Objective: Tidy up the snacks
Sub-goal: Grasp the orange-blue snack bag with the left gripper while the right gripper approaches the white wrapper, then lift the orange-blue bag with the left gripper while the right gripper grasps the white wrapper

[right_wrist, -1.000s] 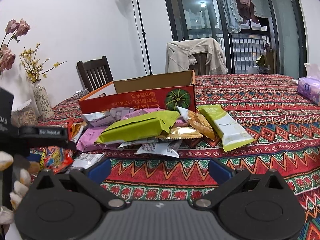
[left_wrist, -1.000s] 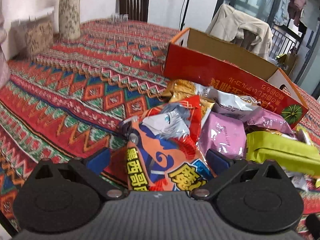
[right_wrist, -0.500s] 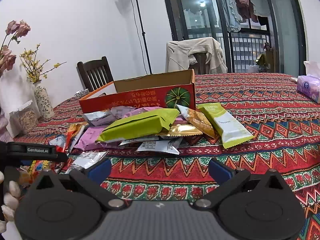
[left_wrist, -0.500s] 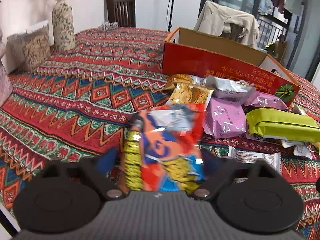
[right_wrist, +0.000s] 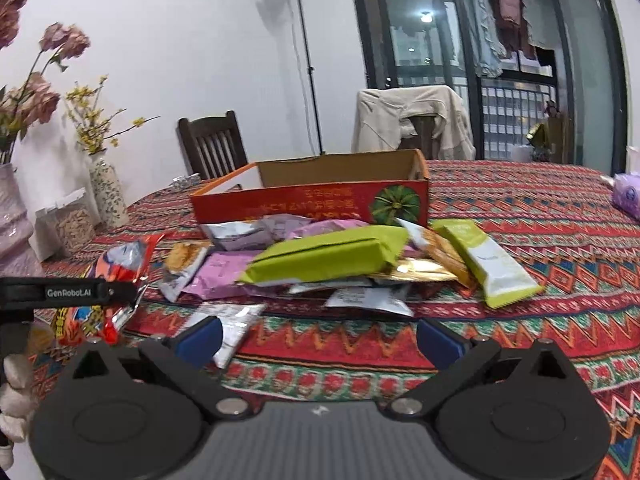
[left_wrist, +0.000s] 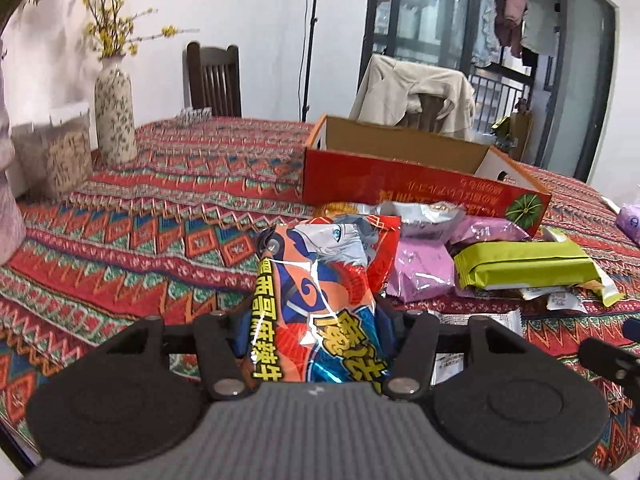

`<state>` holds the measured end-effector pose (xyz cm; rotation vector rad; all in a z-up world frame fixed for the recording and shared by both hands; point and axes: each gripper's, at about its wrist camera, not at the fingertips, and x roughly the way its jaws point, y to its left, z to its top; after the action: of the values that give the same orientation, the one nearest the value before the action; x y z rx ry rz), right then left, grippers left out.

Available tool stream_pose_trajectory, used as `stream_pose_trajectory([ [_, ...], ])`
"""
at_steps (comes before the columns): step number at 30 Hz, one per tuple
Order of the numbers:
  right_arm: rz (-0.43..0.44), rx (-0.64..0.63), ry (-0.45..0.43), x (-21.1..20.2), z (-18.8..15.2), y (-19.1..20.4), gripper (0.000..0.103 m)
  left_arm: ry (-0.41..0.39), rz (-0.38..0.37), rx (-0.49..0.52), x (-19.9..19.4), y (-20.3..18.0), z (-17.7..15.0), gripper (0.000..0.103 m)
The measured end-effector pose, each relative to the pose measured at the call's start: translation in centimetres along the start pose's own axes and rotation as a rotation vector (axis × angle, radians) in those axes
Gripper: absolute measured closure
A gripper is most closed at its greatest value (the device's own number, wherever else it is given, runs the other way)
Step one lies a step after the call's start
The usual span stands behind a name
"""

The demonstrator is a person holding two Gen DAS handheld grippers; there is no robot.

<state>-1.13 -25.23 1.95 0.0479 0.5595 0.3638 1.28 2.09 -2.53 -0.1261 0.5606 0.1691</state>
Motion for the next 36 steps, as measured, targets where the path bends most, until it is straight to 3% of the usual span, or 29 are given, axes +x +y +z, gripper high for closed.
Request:
stream_pose_trajectory([
  [9,0.055,-0.071,0.024,2.9,0.7,4.8,0.003,-0.059,-0.018,0.023,-1.4,1.7,0.1,0.045],
  [22,0.053,-0.066,0.106,7.4,0.0,7.7,0.030,-0.036,-0.041,-0.003,-0.2,3.7,-0.6,0.045],
  [28,0.049,-0.097,0.120,7.8,-0.1,8.2,0.039,-0.015,-0.058,-0.002,0.6,3.4,-0.7,0.045],
  [33,0.071,-0.106,0.115,7.5,-0.1,8.2,0.059,-0.012,-0.059,-0.001,0.5,3.2,-0.7,0.045],
  [36,0.104,-0.080,0.111,7.2,-0.1,7.6,0.062,-0.013,-0.056,-0.004,0.4,3.1,-0.6,0.045],
])
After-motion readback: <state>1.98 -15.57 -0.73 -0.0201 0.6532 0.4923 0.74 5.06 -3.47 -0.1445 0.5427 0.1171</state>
